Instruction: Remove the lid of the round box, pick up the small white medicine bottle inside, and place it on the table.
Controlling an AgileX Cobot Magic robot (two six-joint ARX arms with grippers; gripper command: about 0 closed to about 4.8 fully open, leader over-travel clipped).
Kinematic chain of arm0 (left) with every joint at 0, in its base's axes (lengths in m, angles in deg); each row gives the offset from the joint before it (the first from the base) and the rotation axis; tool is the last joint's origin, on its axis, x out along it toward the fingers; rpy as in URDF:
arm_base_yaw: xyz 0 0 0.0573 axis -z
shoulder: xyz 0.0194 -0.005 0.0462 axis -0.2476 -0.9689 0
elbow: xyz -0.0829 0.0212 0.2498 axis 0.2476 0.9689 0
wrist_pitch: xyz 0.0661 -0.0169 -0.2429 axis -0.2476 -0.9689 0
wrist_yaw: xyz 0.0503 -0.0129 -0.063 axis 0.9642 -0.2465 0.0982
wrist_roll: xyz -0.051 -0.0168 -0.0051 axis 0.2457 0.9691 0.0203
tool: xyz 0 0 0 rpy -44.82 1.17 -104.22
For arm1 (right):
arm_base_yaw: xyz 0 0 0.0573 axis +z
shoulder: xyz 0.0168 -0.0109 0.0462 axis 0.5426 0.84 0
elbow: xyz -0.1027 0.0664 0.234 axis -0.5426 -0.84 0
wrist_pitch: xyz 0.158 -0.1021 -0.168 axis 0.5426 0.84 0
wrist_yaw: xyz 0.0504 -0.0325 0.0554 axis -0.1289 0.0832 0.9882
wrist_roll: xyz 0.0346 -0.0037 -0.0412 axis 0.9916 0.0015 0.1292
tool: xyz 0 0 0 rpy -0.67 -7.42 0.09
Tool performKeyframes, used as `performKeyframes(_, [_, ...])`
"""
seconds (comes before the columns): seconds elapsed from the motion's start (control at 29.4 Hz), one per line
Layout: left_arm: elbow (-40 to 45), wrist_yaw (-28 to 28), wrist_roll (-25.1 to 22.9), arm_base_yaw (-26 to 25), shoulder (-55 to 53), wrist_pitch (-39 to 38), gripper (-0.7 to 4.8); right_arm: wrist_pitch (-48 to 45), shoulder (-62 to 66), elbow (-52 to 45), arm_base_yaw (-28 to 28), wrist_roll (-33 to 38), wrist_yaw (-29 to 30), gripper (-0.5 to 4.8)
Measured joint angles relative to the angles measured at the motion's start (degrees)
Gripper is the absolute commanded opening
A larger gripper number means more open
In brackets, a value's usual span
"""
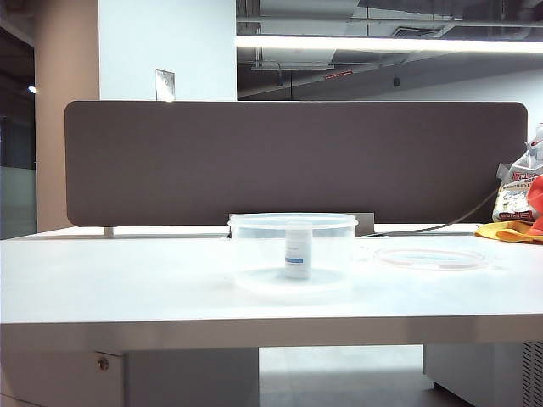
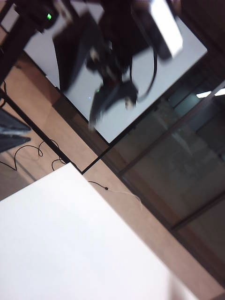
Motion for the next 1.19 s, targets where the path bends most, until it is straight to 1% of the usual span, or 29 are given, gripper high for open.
performKeyframes(0.1, [0.02,1.33,-0.02,1.7,0.07,-0.59,2.64,-0.04,-3.58,0.02,0.2,-0.66,0.17,-0.07])
performKeyframes(0.17, [0.02,2.64,-0.55,2.03,0.07,-1.01,2.64,-0.02,-5.2,0.02,0.15,-2.51,-0.87,-0.07])
performKeyframes(0.27, [0.04,5.84,-1.09,1.55,-0.07,-1.03,2.64,1.92,-6.51,0.04,0.04,-7.1,-5.73,-0.07])
performKeyframes(0.34, [0.04,6.4,-1.11,1.33,-0.17,-1.05,2.64,5.07,-6.69,0.15,0.02,-11.06,-9.68,-0.07])
performKeyframes(0.44, [0.09,6.27,-1.14,1.68,-0.17,-1.18,2.64,12.55,-6.4,0.13,0.17,-18.73,-16.92,-0.06])
performKeyframes(0.51, [0.09,6.21,-1.14,1.66,-0.15,-1.2,2.64,18.64,-6.16,0.13,1.57,-25.05,-23.61,-0.06])
performKeyframes(0.58, [0.11,6.4,-1.2,1.57,-0.2,-1.27,2.64,24.83,-5.9,0.09,4.09,-31.89,-31.04,-0.05])
performKeyframes(0.71, [0.15,6.4,-1.31,1.66,-0.26,-1.27,2.64,30.95,-5.53,0.0,7.96,-40.24,-40.24,-0.05])
performKeyframes(0.78, [0.15,6.4,-1.31,1.66,-0.26,-1.27,2.64,32.13,-4.9,0.02,11.45,-43.6,-47.08,-0.04])
performKeyframes(0.88, [0.17,6.4,-1.31,1.66,-0.42,-1.27,2.64,32.74,-3.08,0.02,15.96,-47.23,-54.69,0.05])
performKeyframes(1.02, [0.17,6.43,-1.31,1.66,-0.52,-1.42,2.64,32.72,1.46,0.2,19.67,-49.22,-60.94,0.05])
performKeyframes(1.12, [0.17,6.4,-1.31,1.66,-0.52,-2.12,2.64,33.03,5.6,0.09,20.44,-49.4,-62.6,0.14])
performKeyframes(1.19, [0.17,6.4,-1.31,1.66,-0.52,-3.21,2.64,33.42,7.98,0.07,20.65,-49.42,-62.6,0.14])
